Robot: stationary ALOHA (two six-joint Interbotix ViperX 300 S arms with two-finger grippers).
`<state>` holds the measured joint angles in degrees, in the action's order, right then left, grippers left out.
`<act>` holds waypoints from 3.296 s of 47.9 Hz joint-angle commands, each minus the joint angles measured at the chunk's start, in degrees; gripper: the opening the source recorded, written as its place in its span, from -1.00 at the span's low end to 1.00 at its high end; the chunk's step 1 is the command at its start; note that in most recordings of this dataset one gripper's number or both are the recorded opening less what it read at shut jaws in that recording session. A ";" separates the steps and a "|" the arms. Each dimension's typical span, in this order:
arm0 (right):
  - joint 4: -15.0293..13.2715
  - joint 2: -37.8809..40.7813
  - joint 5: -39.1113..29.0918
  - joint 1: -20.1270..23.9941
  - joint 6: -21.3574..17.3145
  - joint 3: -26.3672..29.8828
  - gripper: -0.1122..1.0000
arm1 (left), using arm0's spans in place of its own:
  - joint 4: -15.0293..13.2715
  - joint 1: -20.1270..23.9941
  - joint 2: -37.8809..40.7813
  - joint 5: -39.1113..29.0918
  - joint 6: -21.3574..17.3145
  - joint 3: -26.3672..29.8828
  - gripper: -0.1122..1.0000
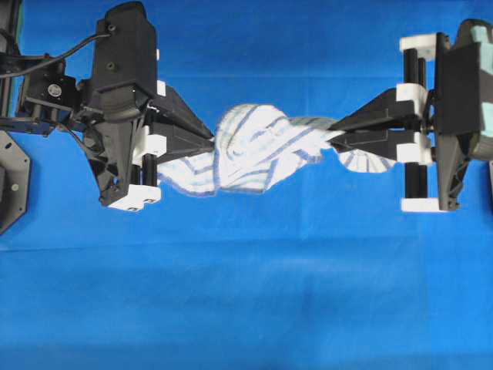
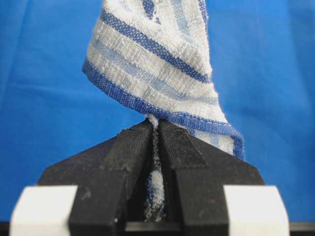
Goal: Lift the towel with both arms.
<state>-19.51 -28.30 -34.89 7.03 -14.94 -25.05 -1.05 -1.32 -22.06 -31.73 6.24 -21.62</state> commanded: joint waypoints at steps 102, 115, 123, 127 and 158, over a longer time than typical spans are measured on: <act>1.05 19.60 17.14 2.29 -15.47 -17.75 0.44 | -0.44 -8.00 16.08 21.45 4.92 -20.13 0.85; 1.05 27.77 21.18 2.02 -16.08 -16.79 0.44 | -0.62 -8.00 23.99 27.16 5.71 -21.62 0.85; 1.05 30.50 22.50 1.67 -16.08 -16.17 0.44 | -0.62 -7.73 26.19 28.56 5.71 -21.97 0.85; 1.05 31.20 22.68 1.32 -16.08 -16.17 0.44 | -0.62 -7.21 26.54 28.56 5.71 -22.15 0.85; 0.00 30.32 22.68 1.14 -15.12 -16.08 -0.79 | -0.44 -4.92 25.66 22.15 5.10 -21.88 -0.75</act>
<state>-19.34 3.52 -12.57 8.17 -30.15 -42.19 -1.58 -6.77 4.83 -8.70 11.25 -44.12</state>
